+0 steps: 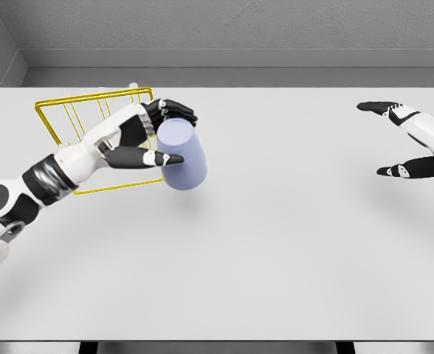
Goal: Place the cup on the cup holder with both arms
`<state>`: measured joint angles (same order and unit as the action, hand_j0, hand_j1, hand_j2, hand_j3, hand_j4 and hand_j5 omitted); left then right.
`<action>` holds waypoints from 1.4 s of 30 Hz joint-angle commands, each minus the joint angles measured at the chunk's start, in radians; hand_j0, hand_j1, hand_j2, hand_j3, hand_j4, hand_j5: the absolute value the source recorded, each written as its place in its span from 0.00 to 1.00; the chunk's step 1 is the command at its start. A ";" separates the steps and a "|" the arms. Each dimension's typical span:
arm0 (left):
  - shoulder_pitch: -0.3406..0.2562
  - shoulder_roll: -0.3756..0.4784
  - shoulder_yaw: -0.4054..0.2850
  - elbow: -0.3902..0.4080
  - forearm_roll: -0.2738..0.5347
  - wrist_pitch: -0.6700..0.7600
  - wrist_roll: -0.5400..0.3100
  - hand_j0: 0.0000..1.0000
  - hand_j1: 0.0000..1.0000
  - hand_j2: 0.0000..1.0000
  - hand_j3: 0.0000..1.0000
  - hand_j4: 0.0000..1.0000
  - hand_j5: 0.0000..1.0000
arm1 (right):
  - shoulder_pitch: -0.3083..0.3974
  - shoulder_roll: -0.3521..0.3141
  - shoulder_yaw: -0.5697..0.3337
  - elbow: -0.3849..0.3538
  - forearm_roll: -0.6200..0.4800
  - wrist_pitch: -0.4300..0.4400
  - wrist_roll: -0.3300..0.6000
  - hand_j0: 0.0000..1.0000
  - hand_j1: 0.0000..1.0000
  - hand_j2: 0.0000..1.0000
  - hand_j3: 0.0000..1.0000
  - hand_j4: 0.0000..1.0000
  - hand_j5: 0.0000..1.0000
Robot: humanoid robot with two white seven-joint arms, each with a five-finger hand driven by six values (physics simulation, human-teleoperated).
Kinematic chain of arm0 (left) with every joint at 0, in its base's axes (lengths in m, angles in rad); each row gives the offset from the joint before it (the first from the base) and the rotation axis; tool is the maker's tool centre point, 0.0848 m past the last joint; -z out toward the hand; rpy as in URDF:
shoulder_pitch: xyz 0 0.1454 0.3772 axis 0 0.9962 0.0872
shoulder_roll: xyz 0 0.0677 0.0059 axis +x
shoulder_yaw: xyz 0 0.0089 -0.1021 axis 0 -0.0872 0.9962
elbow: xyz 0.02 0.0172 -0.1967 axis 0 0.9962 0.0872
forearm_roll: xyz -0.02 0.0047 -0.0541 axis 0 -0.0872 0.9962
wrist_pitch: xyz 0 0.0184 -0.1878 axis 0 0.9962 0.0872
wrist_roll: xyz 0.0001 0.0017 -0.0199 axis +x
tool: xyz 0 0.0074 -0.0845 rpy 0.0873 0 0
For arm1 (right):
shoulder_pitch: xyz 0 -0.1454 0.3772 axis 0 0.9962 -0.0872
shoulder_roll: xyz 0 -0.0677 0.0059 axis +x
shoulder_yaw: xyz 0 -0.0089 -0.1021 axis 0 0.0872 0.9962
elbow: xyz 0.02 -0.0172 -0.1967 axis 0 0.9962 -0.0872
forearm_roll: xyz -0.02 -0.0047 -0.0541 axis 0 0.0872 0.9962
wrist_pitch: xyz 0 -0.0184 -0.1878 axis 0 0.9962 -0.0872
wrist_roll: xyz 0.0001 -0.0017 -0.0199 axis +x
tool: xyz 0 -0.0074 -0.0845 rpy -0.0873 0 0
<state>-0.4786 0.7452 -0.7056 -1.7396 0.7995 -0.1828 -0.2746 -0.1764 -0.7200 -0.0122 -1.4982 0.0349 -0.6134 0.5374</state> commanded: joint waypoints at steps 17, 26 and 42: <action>-0.017 0.066 0.063 0.009 0.049 -0.029 0.000 0.67 0.67 0.67 0.67 0.67 0.67 | 0.000 -0.001 0.000 0.000 -0.009 0.003 0.000 1.00 1.00 1.00 1.00 1.00 1.00; -0.014 0.111 0.113 0.052 0.081 -0.072 -0.001 0.67 0.67 0.67 0.67 0.67 0.67 | 0.000 -0.001 0.000 0.000 -0.009 0.003 0.000 1.00 1.00 1.00 1.00 1.00 1.00; -0.020 0.105 0.130 0.114 0.081 -0.073 -0.003 0.67 0.67 0.67 0.67 0.67 0.67 | 0.000 0.001 0.000 0.015 -0.007 0.003 0.000 1.00 1.00 1.00 1.00 1.00 1.00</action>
<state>-0.4985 0.8502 -0.5762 -1.6337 0.8759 -0.2564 -0.2772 -0.1764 -0.7190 -0.0122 -1.4891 0.0356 -0.6134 0.5374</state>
